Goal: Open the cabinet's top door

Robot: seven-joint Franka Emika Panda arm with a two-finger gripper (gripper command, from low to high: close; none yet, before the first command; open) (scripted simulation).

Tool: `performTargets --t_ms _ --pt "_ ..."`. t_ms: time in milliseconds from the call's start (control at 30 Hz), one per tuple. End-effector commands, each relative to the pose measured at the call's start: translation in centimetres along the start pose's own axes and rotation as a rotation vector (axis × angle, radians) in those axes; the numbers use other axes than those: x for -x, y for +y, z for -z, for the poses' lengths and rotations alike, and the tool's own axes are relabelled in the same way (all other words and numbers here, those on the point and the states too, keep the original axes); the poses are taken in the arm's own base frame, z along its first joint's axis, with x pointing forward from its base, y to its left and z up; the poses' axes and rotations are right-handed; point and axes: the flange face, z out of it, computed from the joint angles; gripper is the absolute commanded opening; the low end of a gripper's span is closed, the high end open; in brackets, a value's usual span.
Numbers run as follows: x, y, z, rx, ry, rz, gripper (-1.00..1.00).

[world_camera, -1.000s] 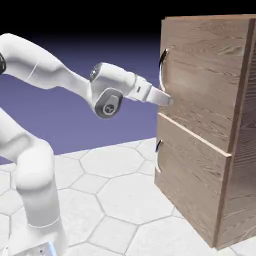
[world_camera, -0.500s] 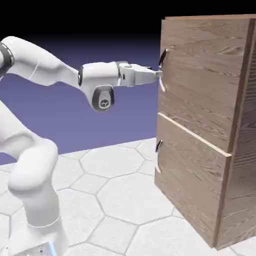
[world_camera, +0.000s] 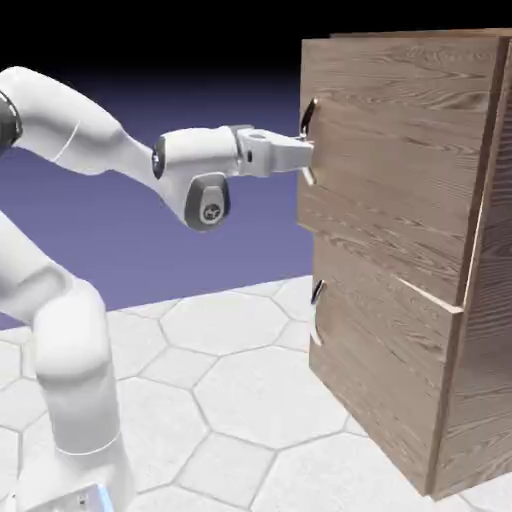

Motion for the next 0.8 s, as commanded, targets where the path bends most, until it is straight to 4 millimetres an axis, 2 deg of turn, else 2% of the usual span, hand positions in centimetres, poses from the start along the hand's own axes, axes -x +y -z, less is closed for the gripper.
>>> performTargets --t_ms 0,133,300,433,767 --pt "-0.1 0.1 0.3 -0.006 -0.006 0.000 -1.00" --pt "-0.6 0.7 2.1 -0.040 -0.041 0.000 -1.00" --pt "-0.9 0.9 2.9 -0.057 -0.056 -0.001 -1.00" --pt "-1.8 1.8 5.2 -0.105 -0.103 0.000 -1.00" --pt "-2.5 2.5 6.8 -0.137 -0.138 0.000 -1.00"
